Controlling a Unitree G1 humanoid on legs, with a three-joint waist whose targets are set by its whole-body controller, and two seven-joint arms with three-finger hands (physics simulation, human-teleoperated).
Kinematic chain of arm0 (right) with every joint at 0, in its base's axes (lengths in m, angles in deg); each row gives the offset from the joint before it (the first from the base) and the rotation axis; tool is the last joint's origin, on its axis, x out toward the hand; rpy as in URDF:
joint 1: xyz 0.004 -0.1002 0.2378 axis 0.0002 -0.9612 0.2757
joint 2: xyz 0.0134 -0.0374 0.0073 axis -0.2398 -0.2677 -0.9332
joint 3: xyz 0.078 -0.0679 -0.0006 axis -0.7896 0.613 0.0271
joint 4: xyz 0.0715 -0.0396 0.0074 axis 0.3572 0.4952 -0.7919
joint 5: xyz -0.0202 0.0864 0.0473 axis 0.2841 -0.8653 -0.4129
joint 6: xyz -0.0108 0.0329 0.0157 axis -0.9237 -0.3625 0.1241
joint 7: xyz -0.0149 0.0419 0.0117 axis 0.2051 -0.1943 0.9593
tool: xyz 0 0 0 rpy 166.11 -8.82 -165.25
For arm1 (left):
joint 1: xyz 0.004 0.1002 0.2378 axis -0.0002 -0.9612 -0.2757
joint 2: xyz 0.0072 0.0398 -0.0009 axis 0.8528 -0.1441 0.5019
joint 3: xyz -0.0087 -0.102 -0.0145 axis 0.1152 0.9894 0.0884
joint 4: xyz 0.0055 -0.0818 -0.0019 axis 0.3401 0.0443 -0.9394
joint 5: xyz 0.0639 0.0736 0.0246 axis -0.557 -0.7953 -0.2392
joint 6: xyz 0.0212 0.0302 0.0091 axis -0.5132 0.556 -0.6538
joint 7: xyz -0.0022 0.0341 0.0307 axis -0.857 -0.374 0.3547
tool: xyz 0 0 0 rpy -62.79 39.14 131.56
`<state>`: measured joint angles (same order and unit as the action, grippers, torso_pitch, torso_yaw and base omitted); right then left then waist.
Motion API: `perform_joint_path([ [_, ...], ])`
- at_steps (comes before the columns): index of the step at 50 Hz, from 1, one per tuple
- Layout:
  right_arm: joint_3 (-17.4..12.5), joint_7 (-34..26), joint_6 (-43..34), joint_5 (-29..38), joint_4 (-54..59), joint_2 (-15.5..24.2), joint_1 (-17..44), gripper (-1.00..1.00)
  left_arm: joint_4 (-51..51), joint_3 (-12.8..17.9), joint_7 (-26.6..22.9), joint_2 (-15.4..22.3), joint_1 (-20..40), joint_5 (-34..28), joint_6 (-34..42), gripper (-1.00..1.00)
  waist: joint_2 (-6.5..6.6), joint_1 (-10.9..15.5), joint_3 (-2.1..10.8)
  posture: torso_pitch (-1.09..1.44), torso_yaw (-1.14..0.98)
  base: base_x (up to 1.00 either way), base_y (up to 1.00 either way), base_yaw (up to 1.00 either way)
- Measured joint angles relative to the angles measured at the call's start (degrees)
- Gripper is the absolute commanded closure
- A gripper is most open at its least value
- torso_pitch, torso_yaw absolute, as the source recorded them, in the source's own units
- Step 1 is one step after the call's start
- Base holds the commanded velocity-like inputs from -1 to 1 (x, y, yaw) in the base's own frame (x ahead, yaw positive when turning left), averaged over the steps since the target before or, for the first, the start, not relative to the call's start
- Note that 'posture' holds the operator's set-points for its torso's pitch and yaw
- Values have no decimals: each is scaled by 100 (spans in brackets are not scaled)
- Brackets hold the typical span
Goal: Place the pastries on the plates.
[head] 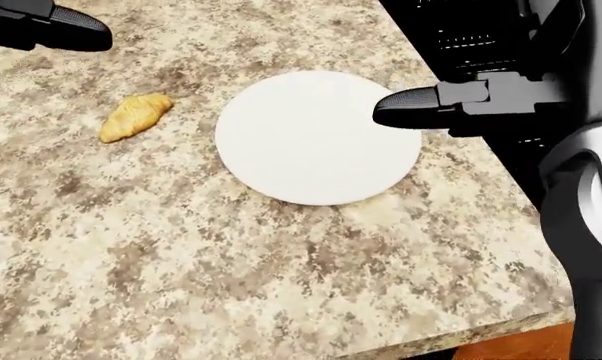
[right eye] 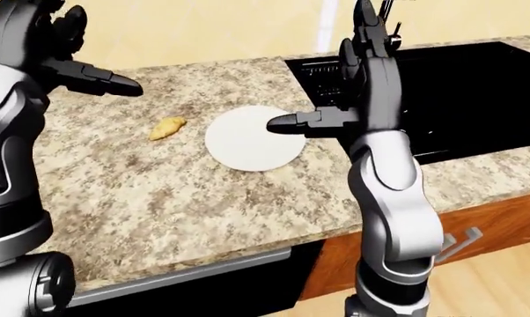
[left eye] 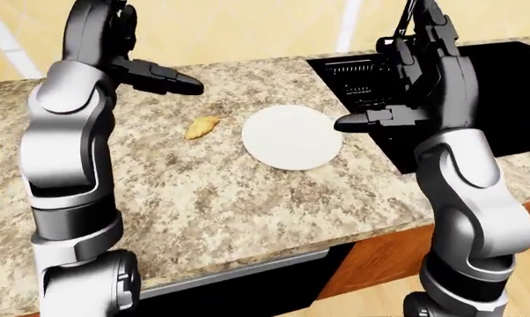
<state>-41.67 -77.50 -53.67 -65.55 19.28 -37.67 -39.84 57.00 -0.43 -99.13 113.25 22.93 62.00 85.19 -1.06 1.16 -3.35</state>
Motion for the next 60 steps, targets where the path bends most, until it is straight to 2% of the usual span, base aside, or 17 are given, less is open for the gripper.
perform_joint_path([
  [4, -12, 20, 53, 5, 15, -5, -69, -100, 712, -151, -233, 147, 723, -99, -82, -100, 112, -68, 45, 0, 0, 0, 0, 0],
  [8, 21, 8, 103, 2, 41, -25, -140, -100, 1793, -234, -444, 202, 1381, -343, -441, -100, 133, -94, 81, 0, 0, 0, 0, 0],
  [10, 17, -3, 125, -3, 34, -25, -159, -100, 2423, -264, -538, 224, 1676, -465, -643, -100, 118, -100, 85, 0, 0, 0, 0, 0],
  [16, 22, -14, 131, -20, -15, -26, -172, -100, 5517, -424, -721, 179, 2710, -1020, -1914, -100, 41, -78, 127, 0, 0, 0, 0, 0],
  [21, -23, -31, 18, -93, -119, 36, -97, -100, 6826, -474, -610, 87, 2998, -1394, -2132, -100, -24, -98, 113, 0, 0, 0, 0, 0],
  [27, -102, 34, -84, -146, -226, 91, -87, -100, 7236, -583, -687, 150, 2963, -1887, -2083, -100, -44, -98, 132, 0, 0, 0, 0, 0],
  [34, -59, 35, -115, -196, -245, 107, -85, -100, 7578, -551, -807, -78, 2911, -2200, -2193, -100, -50, -79, 144, 0, 0, 0, 0, 0],
  [47, -37, 16, -3, -125, -218, 57, -267, -100, 7862, -501, -1113, -546, 2795, -2262, -2291, -100, -42, -82, 147, 0, 0, 0, 0, 0],
  [60, -46, -24, 46, -56, -227, 33, -356, -100, 7952, -484, -1184, -668, 2582, -2267, -2339, -100, -39, -86, 174, 0, 0, 0, 0, 0],
])
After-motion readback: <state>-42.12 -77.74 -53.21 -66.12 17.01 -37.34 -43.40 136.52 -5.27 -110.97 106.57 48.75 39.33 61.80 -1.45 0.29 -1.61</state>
